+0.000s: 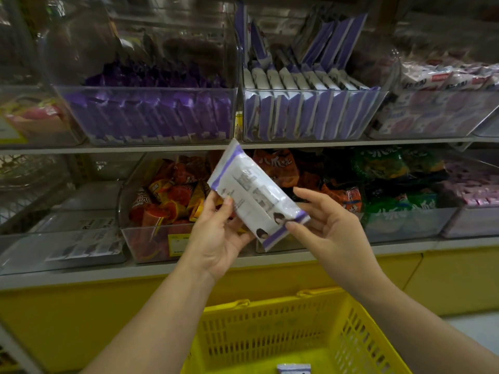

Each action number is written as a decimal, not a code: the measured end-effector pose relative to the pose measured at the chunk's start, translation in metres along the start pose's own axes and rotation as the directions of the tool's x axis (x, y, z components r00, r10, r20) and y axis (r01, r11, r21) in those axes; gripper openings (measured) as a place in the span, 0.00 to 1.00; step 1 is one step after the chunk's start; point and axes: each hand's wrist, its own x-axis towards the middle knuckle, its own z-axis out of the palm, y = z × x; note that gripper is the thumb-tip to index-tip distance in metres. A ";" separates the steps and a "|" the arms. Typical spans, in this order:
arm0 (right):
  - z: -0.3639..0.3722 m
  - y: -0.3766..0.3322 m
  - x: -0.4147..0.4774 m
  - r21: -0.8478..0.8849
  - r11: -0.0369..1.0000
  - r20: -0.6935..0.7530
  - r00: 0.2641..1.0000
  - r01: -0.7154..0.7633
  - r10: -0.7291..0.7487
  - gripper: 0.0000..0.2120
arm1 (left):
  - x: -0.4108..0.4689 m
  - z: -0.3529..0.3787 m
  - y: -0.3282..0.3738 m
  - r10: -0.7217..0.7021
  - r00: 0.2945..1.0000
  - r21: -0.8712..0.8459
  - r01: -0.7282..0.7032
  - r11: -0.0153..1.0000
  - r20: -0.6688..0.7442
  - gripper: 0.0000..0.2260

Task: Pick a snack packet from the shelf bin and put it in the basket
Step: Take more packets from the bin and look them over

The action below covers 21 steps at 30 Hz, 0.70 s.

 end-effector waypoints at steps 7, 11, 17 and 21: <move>0.000 -0.007 0.001 0.140 0.987 -0.078 0.993 -0.078 0.090 0.06 | -0.002 -0.001 0.005 -0.007 1.000 -0.024 0.007 1.000 -0.001 0.17; 0.001 -0.008 0.006 0.320 0.918 -0.067 0.961 -0.235 0.269 0.04 | -0.003 0.001 0.006 0.002 1.000 0.012 -0.001 1.000 -0.030 0.22; 0.002 -0.002 0.009 0.604 0.709 0.020 0.896 -0.365 0.444 0.04 | -0.004 0.004 0.005 0.150 0.987 0.225 -0.133 0.965 -0.059 0.24; 0.004 0.006 0.007 0.636 0.629 0.060 0.842 -0.446 0.536 0.05 | -0.005 0.005 0.003 0.243 0.968 0.337 -0.209 0.918 -0.060 0.26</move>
